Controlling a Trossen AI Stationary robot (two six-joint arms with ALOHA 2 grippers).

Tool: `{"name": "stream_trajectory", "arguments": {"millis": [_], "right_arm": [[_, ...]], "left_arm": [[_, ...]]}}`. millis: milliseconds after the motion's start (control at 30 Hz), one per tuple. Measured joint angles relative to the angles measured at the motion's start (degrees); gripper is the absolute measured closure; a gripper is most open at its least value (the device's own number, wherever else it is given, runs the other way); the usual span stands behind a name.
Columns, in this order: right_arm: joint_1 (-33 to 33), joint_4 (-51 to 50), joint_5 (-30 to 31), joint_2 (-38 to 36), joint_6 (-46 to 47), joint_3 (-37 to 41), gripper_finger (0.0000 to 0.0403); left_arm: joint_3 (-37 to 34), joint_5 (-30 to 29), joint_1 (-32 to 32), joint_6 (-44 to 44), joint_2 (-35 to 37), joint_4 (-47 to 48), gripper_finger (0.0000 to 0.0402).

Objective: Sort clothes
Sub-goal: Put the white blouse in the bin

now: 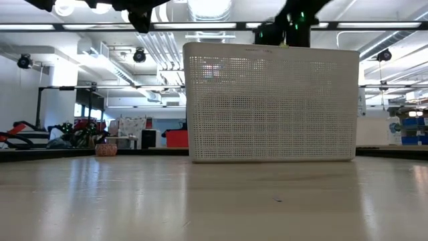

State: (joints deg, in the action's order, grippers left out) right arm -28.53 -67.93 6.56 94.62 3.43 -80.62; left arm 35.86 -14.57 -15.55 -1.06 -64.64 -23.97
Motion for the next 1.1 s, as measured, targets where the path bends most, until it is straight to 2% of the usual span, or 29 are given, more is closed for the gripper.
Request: {"name": "stream_trajectory", "arguments": {"millis": [200, 433, 767, 1100], "right_arm": [[0.18, 17.06, -4.87, 2.45, 3.60, 12.84, 0.0402], [1.44, 27.76, -5.11, 6.78, 9.50, 17.91, 0.0403], [5.15, 32.80, -6.34, 8.40, 17.82, 17.00, 0.0403], [8.58, 29.00, -6.67, 7.40, 15.36, 15.22, 0.0403]], "left_arm": [[0.00, 0.00, 0.00, -0.54, 0.02, -0.01, 0.0402], [0.00, 0.00, 0.00, -0.79, 0.02, 0.01, 0.0402], [0.00, 0.00, 0.00, -1.01, 0.01, 0.01, 0.0402], [0.00, -0.65, 0.00, -1.18, 0.01, -0.51, 0.0402]]}}
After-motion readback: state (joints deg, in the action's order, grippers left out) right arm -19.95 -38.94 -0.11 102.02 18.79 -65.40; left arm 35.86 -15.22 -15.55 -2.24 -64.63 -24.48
